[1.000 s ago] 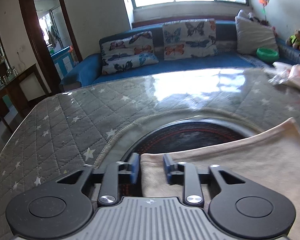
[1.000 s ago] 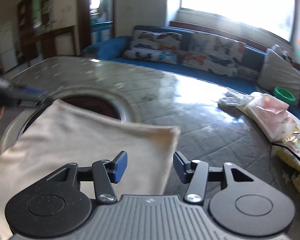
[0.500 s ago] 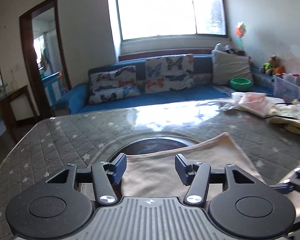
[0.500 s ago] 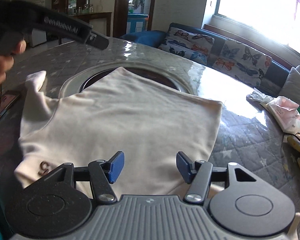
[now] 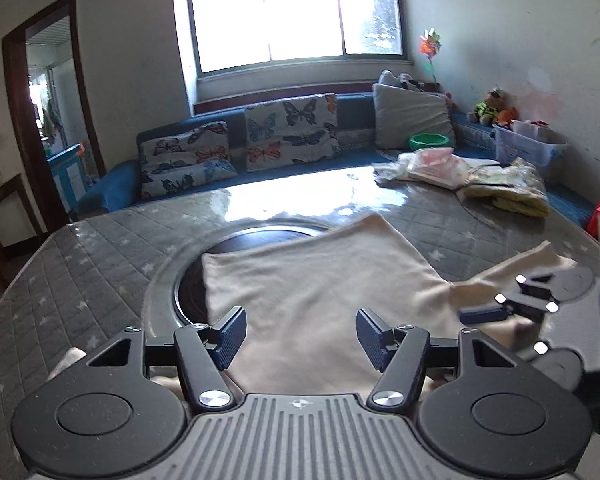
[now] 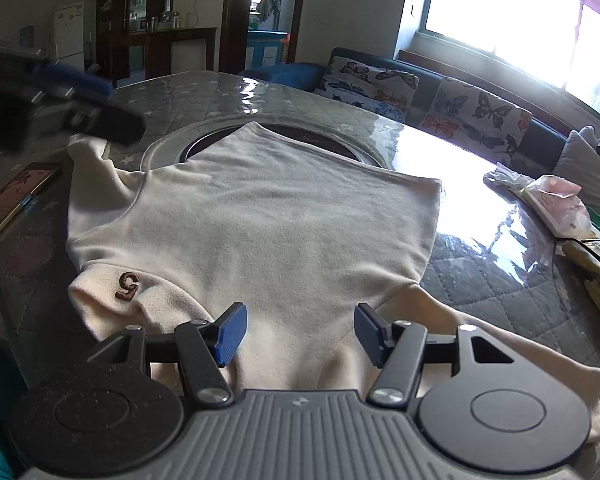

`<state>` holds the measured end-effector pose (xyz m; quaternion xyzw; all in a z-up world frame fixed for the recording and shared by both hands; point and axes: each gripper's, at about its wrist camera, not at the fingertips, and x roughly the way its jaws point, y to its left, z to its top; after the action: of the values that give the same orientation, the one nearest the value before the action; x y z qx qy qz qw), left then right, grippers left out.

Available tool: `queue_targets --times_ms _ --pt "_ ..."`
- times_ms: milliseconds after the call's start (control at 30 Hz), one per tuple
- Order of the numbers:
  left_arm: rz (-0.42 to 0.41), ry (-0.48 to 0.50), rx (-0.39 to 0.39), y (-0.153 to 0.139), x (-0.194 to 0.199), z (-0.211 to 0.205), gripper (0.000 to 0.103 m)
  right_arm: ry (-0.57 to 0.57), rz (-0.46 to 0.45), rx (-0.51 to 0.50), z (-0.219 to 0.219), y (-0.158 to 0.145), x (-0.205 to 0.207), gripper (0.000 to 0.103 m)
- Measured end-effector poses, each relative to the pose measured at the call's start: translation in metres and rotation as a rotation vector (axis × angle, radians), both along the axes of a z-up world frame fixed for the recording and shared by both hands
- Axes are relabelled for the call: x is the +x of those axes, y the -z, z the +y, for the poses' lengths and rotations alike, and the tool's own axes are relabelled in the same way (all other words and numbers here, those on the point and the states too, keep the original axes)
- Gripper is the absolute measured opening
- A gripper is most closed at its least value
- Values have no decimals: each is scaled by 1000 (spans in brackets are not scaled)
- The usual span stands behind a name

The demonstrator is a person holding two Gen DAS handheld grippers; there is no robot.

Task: Fold clothes
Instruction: 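Release the hem with the right gripper and smooth the sweatshirt flat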

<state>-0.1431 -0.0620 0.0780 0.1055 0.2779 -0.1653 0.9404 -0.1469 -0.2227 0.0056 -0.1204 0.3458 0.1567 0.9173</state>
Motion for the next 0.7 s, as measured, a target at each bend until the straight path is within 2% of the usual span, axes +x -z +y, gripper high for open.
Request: queue_targets --times_ms 167,267,400,533,700 --pt "50 44 8 17 -14 -11 65 19 -9 19 -1 1 -8 65" --pt "57 58 46 27 -19 -12 64 24 -12 19 -2 1 -12 66" --pt "32 107 100 37 -32 -11 64 32 -11 27 -5 2 -13 66" --pt "16 104 168 46 -42 -6 65 32 -11 37 -5 3 -11 66" --pt "42 104 167 44 -56 8 66 18 -15 39 -3 3 -9 67"
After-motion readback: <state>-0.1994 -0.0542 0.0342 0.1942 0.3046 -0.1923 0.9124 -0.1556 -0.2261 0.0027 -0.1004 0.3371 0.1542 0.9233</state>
